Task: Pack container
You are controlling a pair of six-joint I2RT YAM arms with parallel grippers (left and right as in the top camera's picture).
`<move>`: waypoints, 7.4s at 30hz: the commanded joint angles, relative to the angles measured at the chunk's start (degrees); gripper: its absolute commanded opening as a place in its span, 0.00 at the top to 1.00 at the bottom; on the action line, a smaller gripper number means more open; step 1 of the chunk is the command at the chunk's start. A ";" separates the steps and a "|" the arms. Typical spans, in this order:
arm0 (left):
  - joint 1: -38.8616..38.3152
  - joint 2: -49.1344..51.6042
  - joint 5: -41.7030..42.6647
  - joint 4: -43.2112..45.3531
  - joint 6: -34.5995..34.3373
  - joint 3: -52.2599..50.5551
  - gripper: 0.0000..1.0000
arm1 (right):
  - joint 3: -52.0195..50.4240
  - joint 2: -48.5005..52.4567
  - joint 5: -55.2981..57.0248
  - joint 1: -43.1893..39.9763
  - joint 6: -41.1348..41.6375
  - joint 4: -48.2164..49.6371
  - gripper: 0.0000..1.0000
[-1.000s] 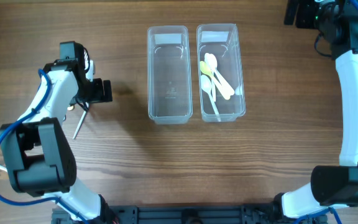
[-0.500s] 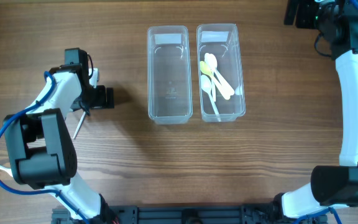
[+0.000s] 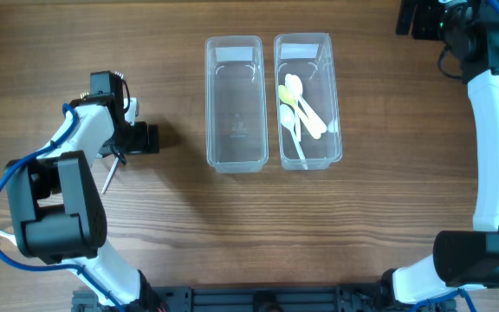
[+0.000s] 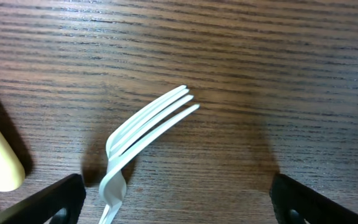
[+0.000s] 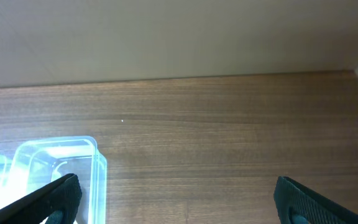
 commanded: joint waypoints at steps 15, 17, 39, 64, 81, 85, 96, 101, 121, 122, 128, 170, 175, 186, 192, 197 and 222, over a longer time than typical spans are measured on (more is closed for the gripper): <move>0.44 0.76 -0.35 0.37 0.74 -1.09 0.86 | -0.17 0.39 0.98 -0.17 -0.13 0.20 0.00; 0.44 0.74 -0.35 0.37 0.76 -1.09 0.90 | -0.17 0.39 0.98 -0.17 -0.13 0.17 0.00; -0.96 -4.09 3.15 -7.65 -5.53 21.31 0.96 | -0.17 0.39 0.98 -0.17 -0.13 0.20 0.01; -24.79 -3.91 7.87 -3.76 -37.31 33.35 0.96 | -0.17 0.39 0.98 -0.17 -0.15 0.20 0.00; -27.56 8.17 7.50 -3.87 -39.34 33.35 0.90 | -0.17 0.39 0.98 -0.17 -0.13 0.20 0.00; -27.54 8.44 6.12 -4.02 -39.34 33.35 0.80 | -0.17 0.39 0.96 -0.17 -0.11 0.20 0.01; -26.84 1.09 0.39 -3.89 -32.17 34.93 0.34 | -0.17 0.39 0.98 -0.17 -0.13 0.17 0.00; -22.97 -3.78 -10.16 -9.86 -22.43 34.93 0.19 | -0.17 0.39 0.98 -0.17 -0.13 0.17 0.01; 4.81 -3.74 -3.58 -17.59 3.98 34.12 0.00 | -0.17 0.39 0.98 -0.17 -0.11 0.20 0.00; 5.49 -3.67 -3.19 -17.20 5.18 33.83 0.00 | -0.17 0.39 0.96 -0.17 -0.11 0.20 0.00; 7.28 -0.96 -0.48 -15.96 8.79 32.15 0.01 | -0.17 0.39 0.96 -0.17 -0.13 0.17 0.01; 5.55 21.27 6.51 -5.64 29.29 32.15 0.04 | -0.17 0.39 0.98 -0.17 -0.13 0.17 0.00; 5.62 22.53 6.38 -5.40 29.31 32.15 0.04 | -0.17 0.39 0.98 -0.17 -0.13 0.17 0.00; 5.62 23.28 1.88 -5.22 29.29 32.15 0.26 | -0.17 0.39 0.98 -0.17 -0.13 0.20 0.00; 5.90 23.28 0.44 -4.76 29.31 32.15 0.38 | -0.17 0.39 0.98 -0.17 -0.13 0.20 0.00; 6.86 23.28 -0.13 -4.15 29.29 32.15 0.53 | -0.17 0.39 0.98 -0.17 -0.13 0.20 0.01; 7.98 23.26 -0.11 -4.17 29.29 32.17 0.87 | -0.17 0.39 0.96 -0.17 -0.13 0.17 0.00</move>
